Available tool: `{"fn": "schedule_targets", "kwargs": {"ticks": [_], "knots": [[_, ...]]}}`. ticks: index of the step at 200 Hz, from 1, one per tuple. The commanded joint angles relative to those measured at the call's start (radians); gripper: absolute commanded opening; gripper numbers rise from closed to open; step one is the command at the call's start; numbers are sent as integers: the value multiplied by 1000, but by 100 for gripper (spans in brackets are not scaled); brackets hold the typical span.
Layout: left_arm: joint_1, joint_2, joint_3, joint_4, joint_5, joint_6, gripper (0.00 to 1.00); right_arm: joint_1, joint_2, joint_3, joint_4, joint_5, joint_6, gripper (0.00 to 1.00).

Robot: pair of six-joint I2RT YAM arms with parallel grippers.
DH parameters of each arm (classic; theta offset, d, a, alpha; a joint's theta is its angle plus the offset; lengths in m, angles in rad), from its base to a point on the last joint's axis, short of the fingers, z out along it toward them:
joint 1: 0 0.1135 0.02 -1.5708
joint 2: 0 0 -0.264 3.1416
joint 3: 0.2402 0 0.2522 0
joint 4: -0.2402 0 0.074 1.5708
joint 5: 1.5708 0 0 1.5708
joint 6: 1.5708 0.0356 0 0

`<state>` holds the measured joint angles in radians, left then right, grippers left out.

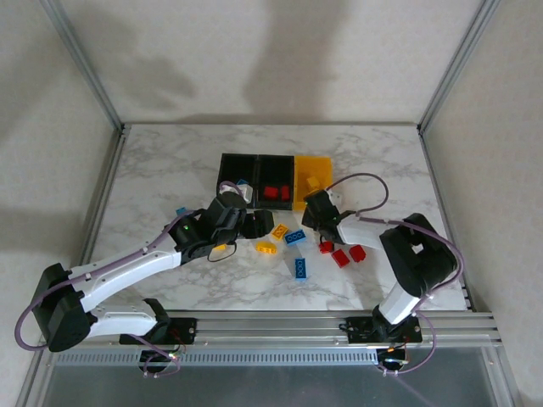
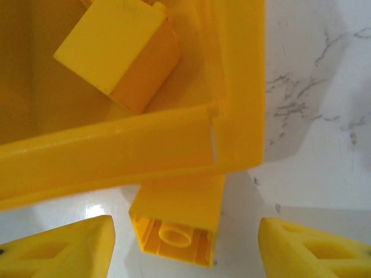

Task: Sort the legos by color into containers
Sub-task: Pick up the lego from the center of the table.

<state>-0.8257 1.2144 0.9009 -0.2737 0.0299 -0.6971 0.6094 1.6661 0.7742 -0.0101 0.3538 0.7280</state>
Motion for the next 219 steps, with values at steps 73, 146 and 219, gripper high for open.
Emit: {"fn": "schedule_targets", "kwargs": {"ticks": [73,146,219], "knots": [[15,17,-6,-30,-30,-12,69,26,19,2,3,79,27,37],[60,17,-115,130,21,-103,70,76,-231,-8,-162,38,-12,33],[86,-17,-131,123,40,-122,69,25,-91,309,-269,-63,-80,34]]}}
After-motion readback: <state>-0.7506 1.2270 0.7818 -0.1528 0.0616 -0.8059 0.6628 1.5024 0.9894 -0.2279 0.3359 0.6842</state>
